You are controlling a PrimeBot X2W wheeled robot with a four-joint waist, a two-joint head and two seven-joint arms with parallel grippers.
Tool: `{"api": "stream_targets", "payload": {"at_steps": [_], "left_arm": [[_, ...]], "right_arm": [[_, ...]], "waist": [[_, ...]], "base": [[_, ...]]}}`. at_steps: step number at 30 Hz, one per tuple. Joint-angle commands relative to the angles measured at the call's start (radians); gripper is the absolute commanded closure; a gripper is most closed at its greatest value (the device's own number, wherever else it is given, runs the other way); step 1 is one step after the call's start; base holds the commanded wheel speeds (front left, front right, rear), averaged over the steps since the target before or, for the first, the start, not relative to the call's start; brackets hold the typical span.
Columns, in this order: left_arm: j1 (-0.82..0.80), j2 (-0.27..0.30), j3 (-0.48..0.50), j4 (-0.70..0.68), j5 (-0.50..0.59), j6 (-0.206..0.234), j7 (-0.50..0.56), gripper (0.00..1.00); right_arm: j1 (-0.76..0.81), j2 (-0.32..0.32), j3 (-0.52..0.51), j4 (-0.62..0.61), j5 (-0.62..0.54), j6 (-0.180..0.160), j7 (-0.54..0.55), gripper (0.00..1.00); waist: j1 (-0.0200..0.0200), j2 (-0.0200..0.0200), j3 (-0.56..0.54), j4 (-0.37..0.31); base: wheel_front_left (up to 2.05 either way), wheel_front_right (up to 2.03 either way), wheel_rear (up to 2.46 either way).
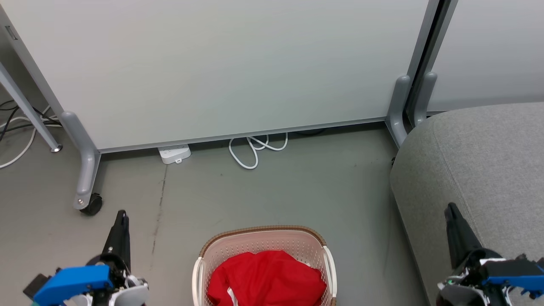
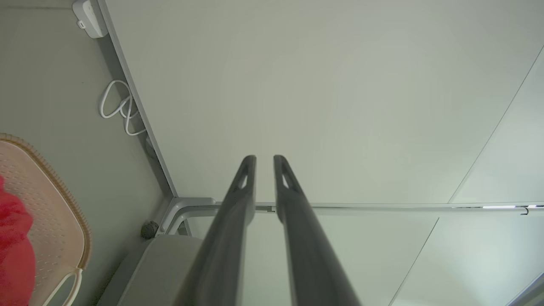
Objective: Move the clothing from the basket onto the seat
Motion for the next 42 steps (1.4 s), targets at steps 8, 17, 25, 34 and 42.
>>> {"api": "stream_targets", "payload": {"at_steps": [8, 17, 25, 34, 42], "left_arm": [[-0.002, -0.001, -0.015, 0.0, 0.05, 0.0, -0.035, 0.0], [-0.017, 0.0, -0.023, -0.018, 0.201, 0.0, -0.078, 0.0], [-0.023, 0.001, -0.048, -0.048, 0.37, 0.022, -0.112, 0.0], [-0.024, 0.002, -0.086, -0.06, 0.564, 0.05, -0.147, 0.0], [-0.027, 0.002, -0.12, -0.049, 0.708, 0.064, -0.176, 0.0]], "right_arm": [[-0.001, 0.001, 0.011, 0.0, -0.037, 0.0, -0.035, 0.0], [-0.01, 0.0, 0.021, -0.021, -0.179, 0.0, -0.078, 0.0], [-0.015, -0.001, 0.042, -0.039, -0.359, 0.0, -0.113, 0.0], [-0.019, -0.001, 0.072, -0.053, -0.549, 0.0, -0.148, 0.0], [-0.018, -0.002, 0.091, -0.056, -0.693, 0.0, -0.177, 0.0]], "waist": [[0.0, 0.0, 0.002, 0.001], [0.0, 0.0, 0.004, 0.001], [0.0, 0.0, 0.007, 0.003], [0.0, 0.0, 0.009, 0.004], [0.0, 0.0, 0.009, 0.007]], "base": [[0.0, 0.0, 0.0], [0.0, 0.0, 0.0], [0.0, 0.0, 0.0], [0.0, 0.0, 0.0], [0.0, 0.0, 0.0]]}}
